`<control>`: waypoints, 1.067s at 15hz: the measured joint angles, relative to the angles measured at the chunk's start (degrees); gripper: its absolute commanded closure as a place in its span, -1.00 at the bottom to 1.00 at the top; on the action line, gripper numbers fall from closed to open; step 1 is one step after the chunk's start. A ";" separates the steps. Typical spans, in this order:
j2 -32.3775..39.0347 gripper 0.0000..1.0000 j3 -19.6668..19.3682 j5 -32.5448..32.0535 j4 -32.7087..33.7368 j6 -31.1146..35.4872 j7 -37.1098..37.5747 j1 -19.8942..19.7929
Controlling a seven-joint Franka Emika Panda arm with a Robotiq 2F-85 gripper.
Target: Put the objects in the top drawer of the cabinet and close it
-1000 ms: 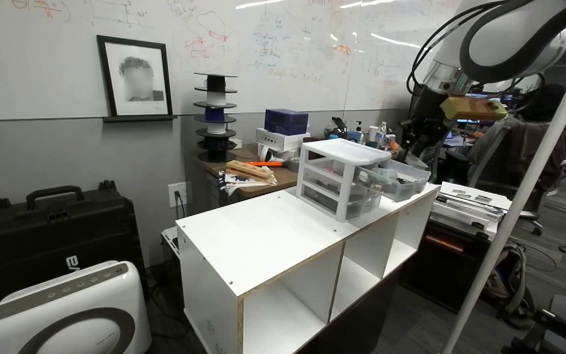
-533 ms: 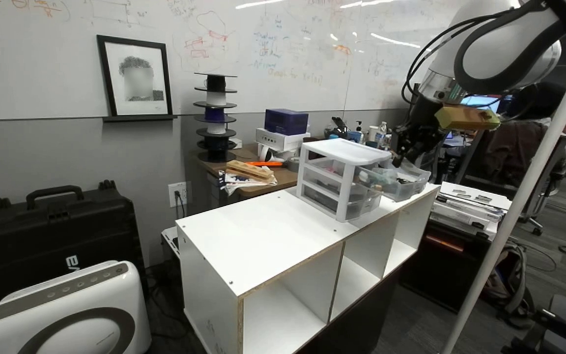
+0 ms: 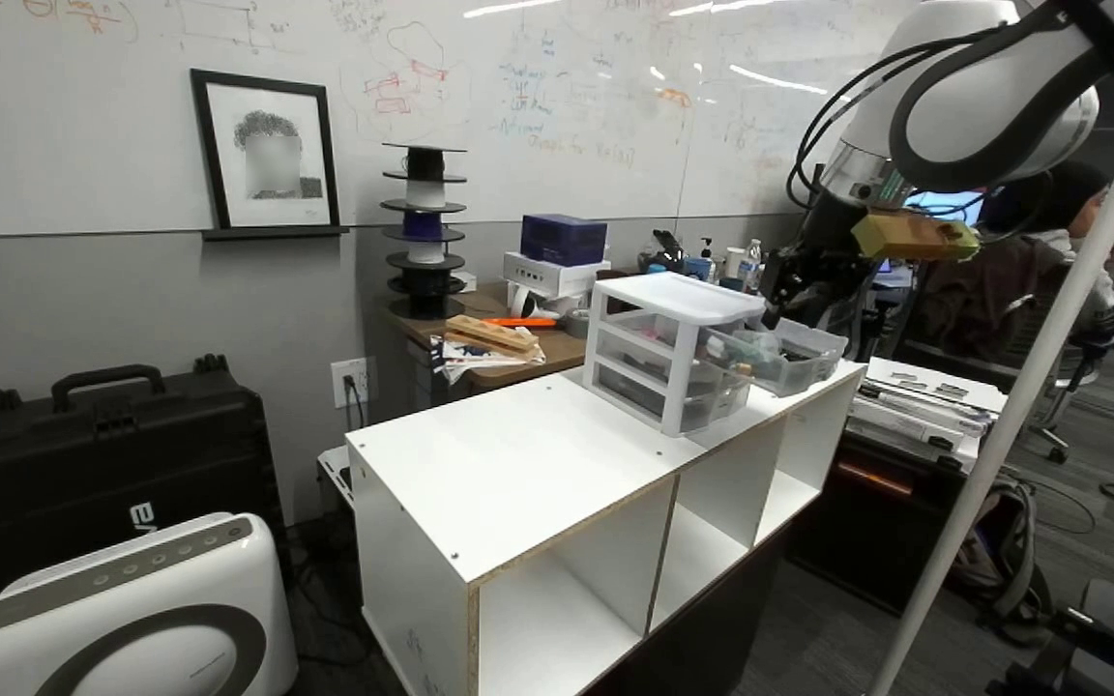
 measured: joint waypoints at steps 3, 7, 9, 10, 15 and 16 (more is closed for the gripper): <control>-0.03 -1.00 -0.01 0.80 0.02 0.63 0.00 0.00; -0.48 -1.00 0.22 3.27 0.14 0.81 -0.25 0.18; -1.22 -1.00 0.78 4.55 0.16 0.58 -0.45 0.62; -1.77 -1.00 1.16 5.12 0.16 0.30 -0.51 0.94; -6.61 -1.00 3.47 5.43 0.25 -8.63 -1.66 3.00; -7.69 -1.00 3.93 5.58 0.15 -10.35 -2.29 3.47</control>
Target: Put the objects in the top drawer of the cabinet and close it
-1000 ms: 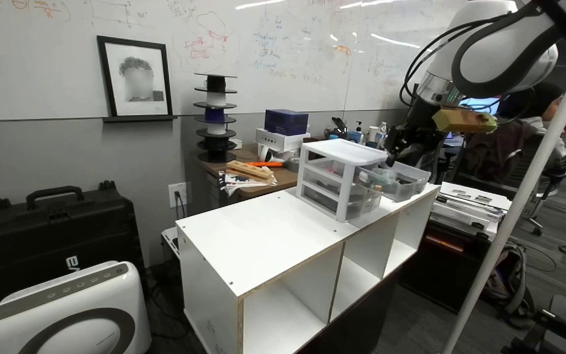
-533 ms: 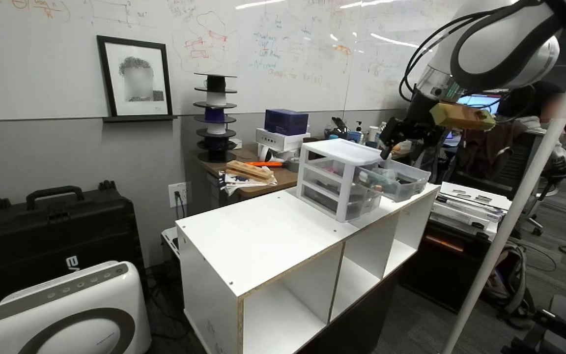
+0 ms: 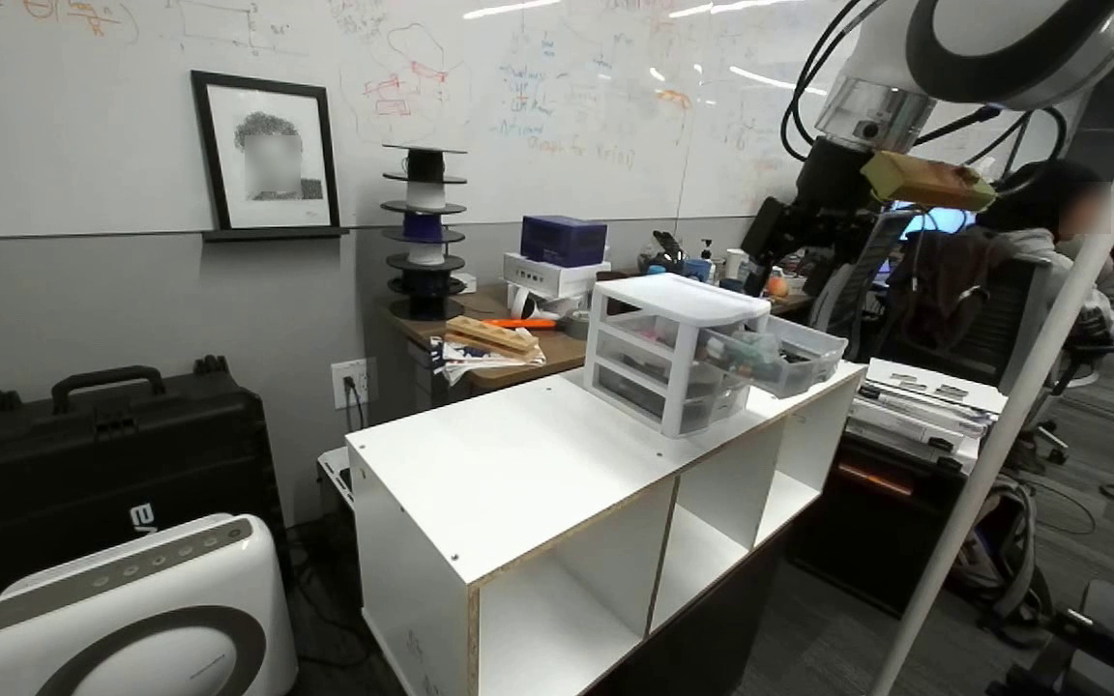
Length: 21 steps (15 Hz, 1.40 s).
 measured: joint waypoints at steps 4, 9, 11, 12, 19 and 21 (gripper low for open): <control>-3.58 -1.00 1.38 0.81 -0.99 -7.34 -3.15 1.66; -5.39 -1.00 2.06 0.92 -4.31 -12.23 -6.53 2.40; -5.60 -1.00 2.35 0.86 -6.57 -12.48 -7.58 2.47; -5.78 -1.00 2.50 0.68 -7.77 -12.48 -7.97 2.50; -8.27 -1.00 2.64 -0.79 -14.78 -7.76 -8.46 2.08; -8.87 -1.00 2.09 -1.10 -15.64 -6.92 -8.75 1.57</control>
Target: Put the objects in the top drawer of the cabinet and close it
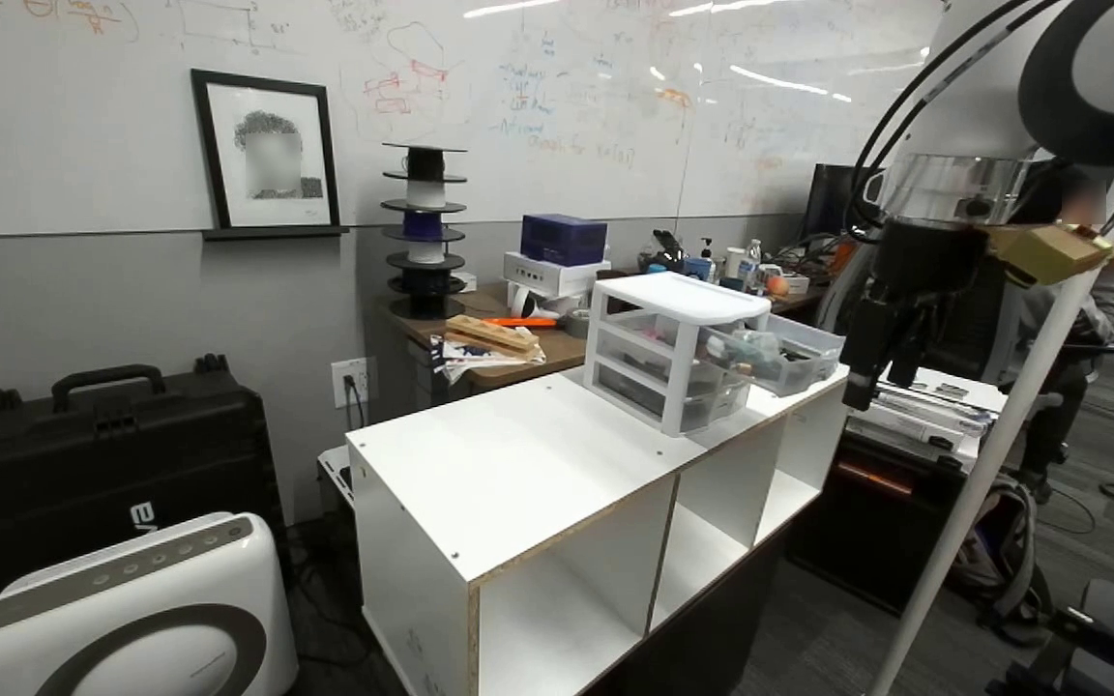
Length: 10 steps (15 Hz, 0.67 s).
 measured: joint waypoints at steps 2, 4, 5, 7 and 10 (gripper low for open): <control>-0.28 -1.00 -0.78 -0.64 -0.25 0.33 -1.00 -0.84; -0.27 -1.00 -2.00 -1.28 -0.24 1.32 -3.18 -1.78; -0.22 -1.00 -2.54 -1.60 -0.21 1.73 -4.13 -2.27; 0.31 -1.00 -3.93 -1.65 0.07 2.65 -6.62 -3.07; 2.16 -0.32 -5.24 -1.73 1.02 3.11 -9.77 -3.91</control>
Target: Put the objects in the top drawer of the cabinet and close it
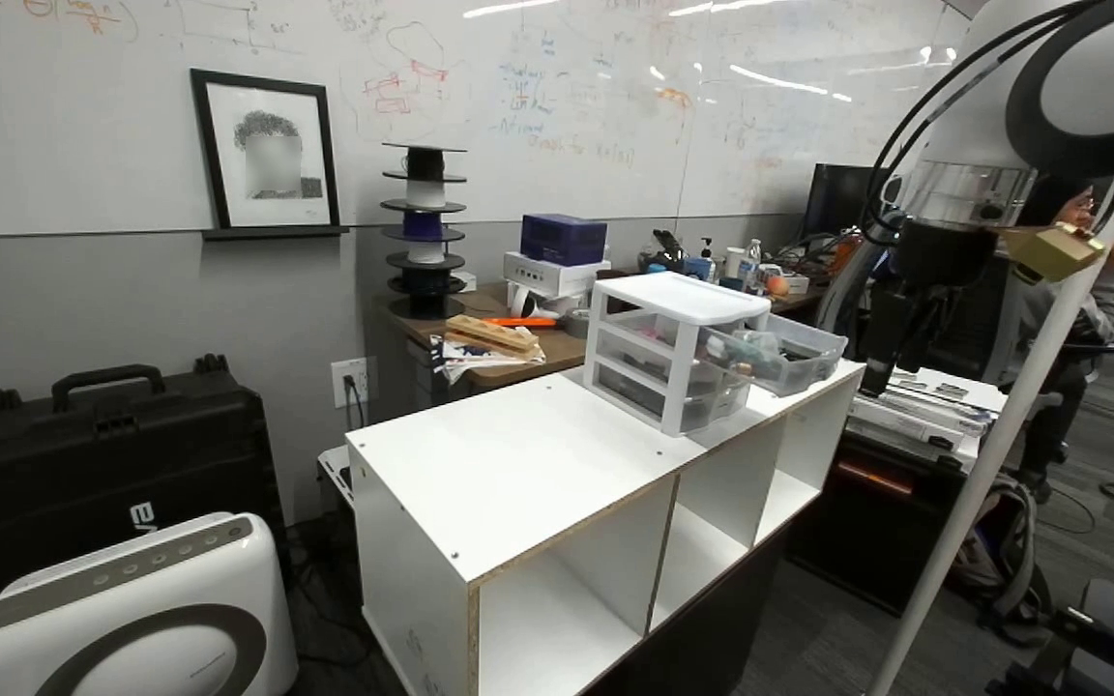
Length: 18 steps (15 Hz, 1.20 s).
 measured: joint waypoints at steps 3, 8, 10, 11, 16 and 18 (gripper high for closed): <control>2.76 0.16 -0.73 0.06 1.49 0.75 -1.63 -0.22; 7.31 0.90 -0.96 4.77 4.42 5.04 -5.75 -0.07; 9.01 1.00 -0.95 6.90 5.79 6.93 -7.02 0.14; 9.79 1.00 -0.91 7.54 6.38 7.54 -7.48 0.16; 13.41 0.88 -0.64 7.61 9.02 11.49 -7.78 0.22; 15.01 0.95 -0.51 7.61 10.28 13.12 -7.77 0.22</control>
